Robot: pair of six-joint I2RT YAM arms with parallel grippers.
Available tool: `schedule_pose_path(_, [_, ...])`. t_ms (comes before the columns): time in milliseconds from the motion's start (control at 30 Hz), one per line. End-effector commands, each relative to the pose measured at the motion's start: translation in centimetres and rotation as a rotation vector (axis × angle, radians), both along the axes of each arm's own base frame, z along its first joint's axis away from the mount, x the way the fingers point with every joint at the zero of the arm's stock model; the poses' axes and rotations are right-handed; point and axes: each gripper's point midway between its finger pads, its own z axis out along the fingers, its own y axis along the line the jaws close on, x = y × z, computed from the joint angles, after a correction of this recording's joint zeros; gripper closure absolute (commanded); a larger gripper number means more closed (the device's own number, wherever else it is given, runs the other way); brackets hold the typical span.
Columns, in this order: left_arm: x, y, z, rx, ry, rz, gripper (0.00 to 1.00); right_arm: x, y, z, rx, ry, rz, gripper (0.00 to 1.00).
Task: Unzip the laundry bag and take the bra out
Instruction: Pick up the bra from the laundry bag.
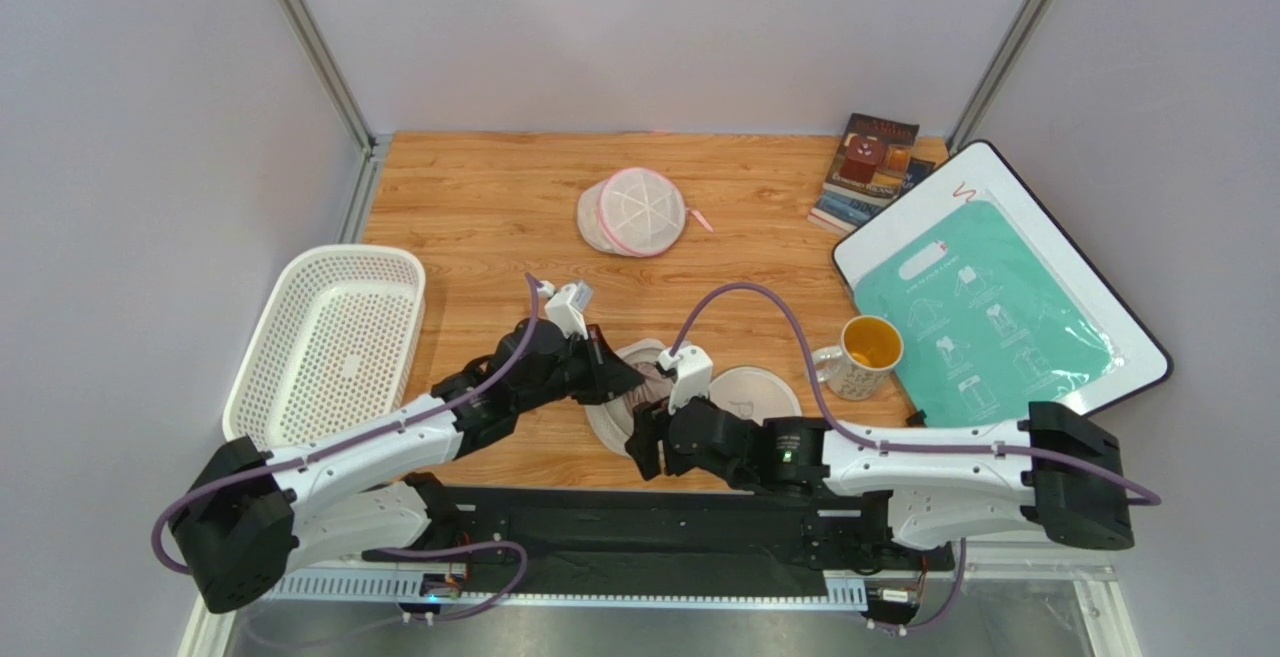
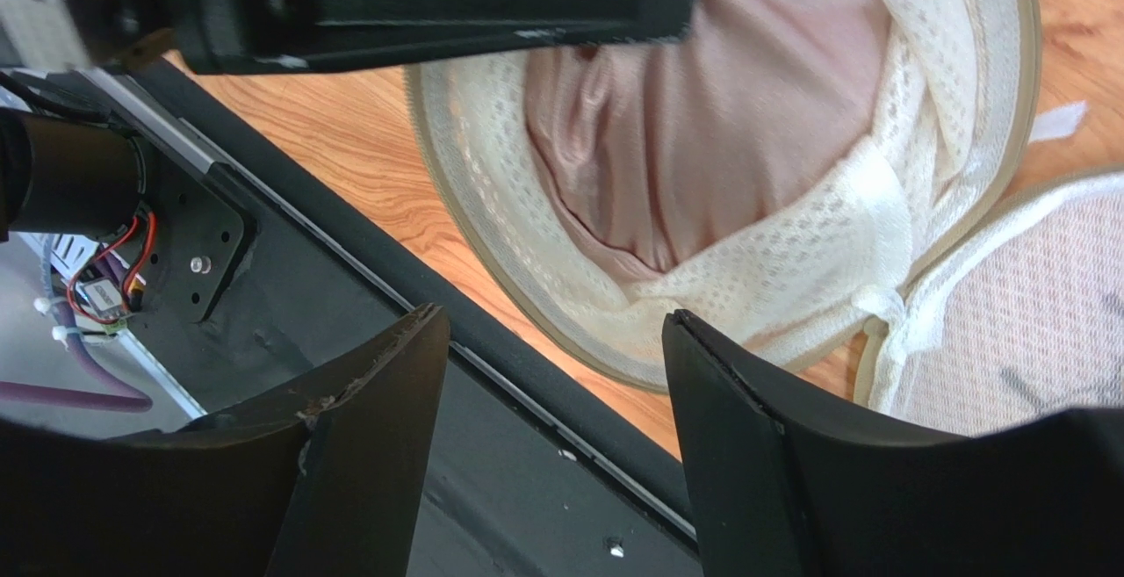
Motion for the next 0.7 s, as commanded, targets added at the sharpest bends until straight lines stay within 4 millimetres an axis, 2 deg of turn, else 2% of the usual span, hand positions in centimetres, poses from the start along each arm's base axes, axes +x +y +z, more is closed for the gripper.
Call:
schedule_pose_path(0, [0.7, -0.1, 2.1, -0.08, -0.04, 0.042, 1.0, 0.9, 3.0, 3.1, 0.07, -0.101, 0.033, 0.32])
schedule_pose_path(200, [0.4, 0.4, 1.7, -0.083, -0.039, 0.048, 1.0, 0.5, 4.0, 3.1, 0.089, -0.146, 0.115, 0.31])
schedule_pose_path(367, [-0.3, -0.4, 1.8, -0.101, -0.047, -0.018, 1.0, -1.3, 5.4, 2.8, 0.124, -0.127, 0.251, 0.32])
schedule_pose_path(467, [-0.6, -0.9, 1.5, -0.098, -0.043, -0.054, 1.0, -1.9, 5.5, 2.1, 0.14, -0.118, 0.28, 0.33])
schedule_pose_path(667, [-1.1, -1.1, 1.4, -0.113, -0.028, -0.077, 1.0, -1.5, 4.1, -1.1, 0.057, -0.108, 0.249, 0.33])
